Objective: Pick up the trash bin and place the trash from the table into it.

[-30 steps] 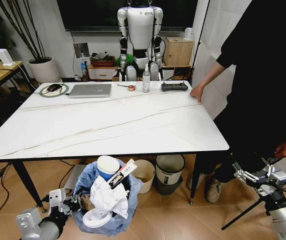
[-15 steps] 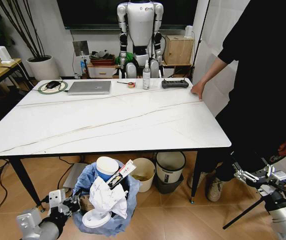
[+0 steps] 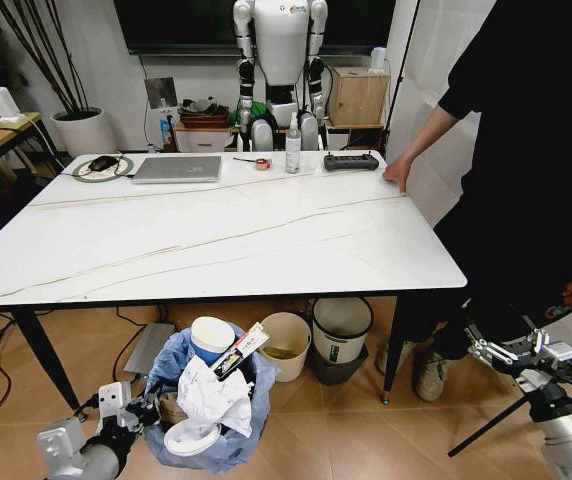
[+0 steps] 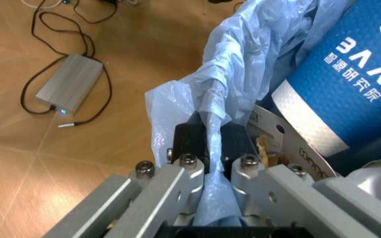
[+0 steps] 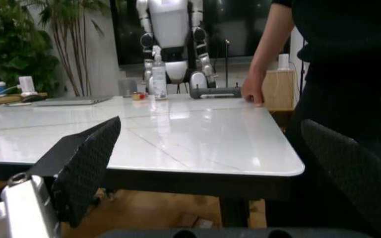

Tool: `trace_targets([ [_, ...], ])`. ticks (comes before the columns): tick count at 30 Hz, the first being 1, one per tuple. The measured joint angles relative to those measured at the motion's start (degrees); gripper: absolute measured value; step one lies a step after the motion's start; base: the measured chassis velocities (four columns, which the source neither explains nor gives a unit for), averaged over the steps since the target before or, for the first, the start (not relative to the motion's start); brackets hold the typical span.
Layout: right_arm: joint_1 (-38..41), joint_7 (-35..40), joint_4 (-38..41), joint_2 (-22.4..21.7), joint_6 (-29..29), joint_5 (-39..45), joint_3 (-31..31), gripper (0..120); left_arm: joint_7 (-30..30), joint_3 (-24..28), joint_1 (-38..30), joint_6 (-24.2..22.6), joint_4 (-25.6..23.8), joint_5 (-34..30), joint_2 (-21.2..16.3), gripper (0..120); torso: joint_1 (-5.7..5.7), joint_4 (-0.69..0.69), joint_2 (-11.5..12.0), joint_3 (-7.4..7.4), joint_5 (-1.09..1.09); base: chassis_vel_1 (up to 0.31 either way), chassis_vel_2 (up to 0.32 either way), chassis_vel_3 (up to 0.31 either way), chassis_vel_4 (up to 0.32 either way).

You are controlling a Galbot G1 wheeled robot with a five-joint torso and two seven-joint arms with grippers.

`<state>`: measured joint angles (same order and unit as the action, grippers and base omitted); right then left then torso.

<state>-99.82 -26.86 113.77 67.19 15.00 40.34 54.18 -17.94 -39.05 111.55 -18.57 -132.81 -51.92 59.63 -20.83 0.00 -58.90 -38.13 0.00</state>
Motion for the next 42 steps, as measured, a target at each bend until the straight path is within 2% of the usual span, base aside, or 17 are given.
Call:
trace_targets([
  [17,0.0,0.0,0.0,0.0,0.0,0.0,0.0,100,0.7,0.2,-0.5,0.6,1.9,0.6,0.1,0,1.87,0.00,4.4,2.56,0.00,0.000,0.000,0.000,0.000],
  [42,0.0,0.0,0.0,0.0,0.0,0.0,0.0,100,2.3,-0.2,-1.8,1.9,7.7,0.5,-0.2,0,4.84,0.00,11.3,6.45,0.00,0.000,0.000,0.000,0.000],
])
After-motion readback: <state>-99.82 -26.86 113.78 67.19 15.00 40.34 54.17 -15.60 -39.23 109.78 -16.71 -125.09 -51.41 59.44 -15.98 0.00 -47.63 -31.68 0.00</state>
